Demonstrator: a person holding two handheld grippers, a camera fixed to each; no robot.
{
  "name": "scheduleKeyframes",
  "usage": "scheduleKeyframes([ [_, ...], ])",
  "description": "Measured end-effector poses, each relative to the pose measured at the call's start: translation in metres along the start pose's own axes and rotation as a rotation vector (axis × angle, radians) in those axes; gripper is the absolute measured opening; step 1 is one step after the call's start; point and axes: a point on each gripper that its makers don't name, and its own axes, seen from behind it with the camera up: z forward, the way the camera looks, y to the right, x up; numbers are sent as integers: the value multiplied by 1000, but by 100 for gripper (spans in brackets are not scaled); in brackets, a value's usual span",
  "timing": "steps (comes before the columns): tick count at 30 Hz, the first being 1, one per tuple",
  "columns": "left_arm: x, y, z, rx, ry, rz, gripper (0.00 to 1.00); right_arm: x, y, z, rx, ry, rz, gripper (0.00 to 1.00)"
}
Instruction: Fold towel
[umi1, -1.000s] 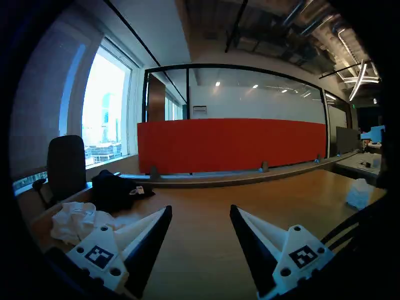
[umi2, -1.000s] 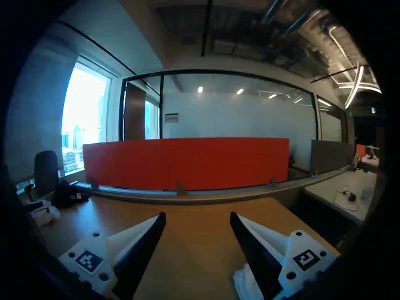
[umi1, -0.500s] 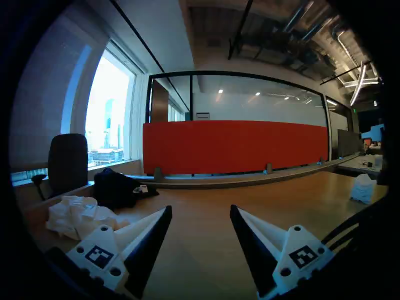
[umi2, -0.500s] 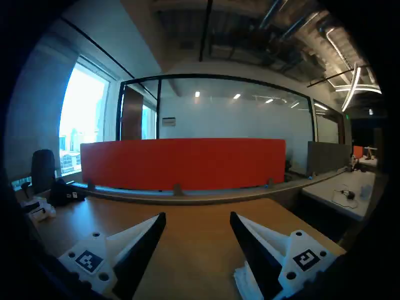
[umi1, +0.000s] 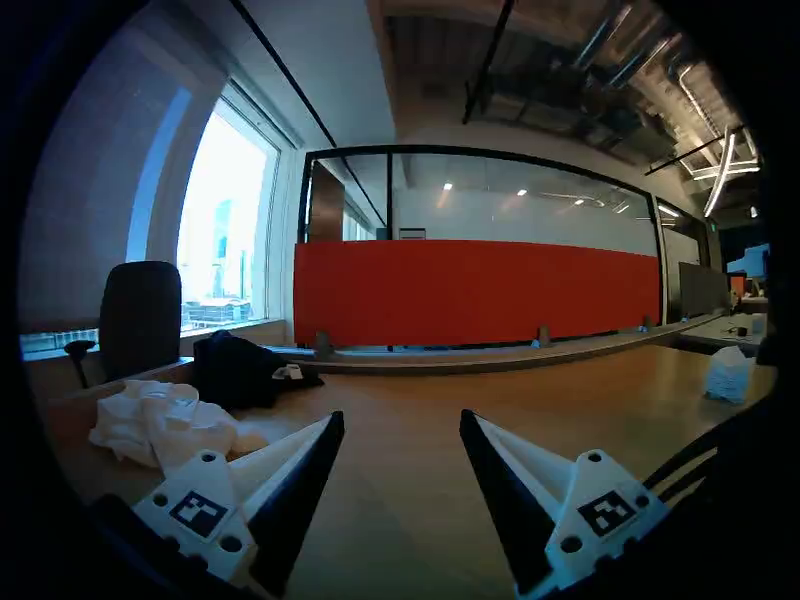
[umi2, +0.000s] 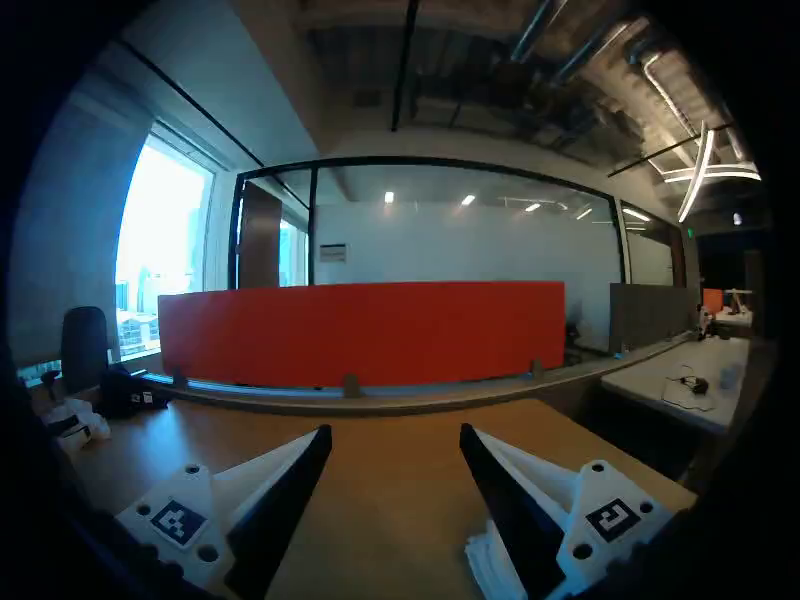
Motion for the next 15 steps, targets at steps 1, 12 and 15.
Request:
scheduleKeyframes([
  [1, 0, 0, 0, 0, 0, 0, 85, 0, 0, 0, 0, 0, 2, 99],
  [12, -4, 1, 2, 2, -16, 4, 85, -2, 4, 1, 1, 3, 10, 99],
  [15, -4, 1, 2, 2, -17, 5, 85, -3, 5, 2, 4, 7, 12, 99],
])
